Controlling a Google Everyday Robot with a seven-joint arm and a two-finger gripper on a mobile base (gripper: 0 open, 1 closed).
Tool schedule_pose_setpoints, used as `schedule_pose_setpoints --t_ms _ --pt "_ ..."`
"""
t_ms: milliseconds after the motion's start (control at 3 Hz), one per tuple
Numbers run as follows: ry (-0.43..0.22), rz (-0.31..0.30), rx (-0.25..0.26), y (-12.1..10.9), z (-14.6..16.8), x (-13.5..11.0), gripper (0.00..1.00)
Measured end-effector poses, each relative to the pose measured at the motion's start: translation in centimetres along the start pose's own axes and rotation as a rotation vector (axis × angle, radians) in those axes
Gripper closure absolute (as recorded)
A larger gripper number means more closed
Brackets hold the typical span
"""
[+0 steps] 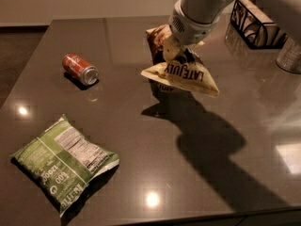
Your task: Pick brown chip bag
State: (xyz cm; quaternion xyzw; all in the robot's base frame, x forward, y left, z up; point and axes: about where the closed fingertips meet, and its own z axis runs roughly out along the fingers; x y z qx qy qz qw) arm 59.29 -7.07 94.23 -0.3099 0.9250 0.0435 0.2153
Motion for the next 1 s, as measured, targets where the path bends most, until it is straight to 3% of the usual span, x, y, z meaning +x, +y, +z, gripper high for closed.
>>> schedule_pose_setpoints --t_ms 667,1000 --pt "-0.017 -0.132 -0.026 1.93 -2.86 -1.78 1.0" --pt "-0.017 -0.132 -0.026 1.93 -2.86 -1.78 1.0"
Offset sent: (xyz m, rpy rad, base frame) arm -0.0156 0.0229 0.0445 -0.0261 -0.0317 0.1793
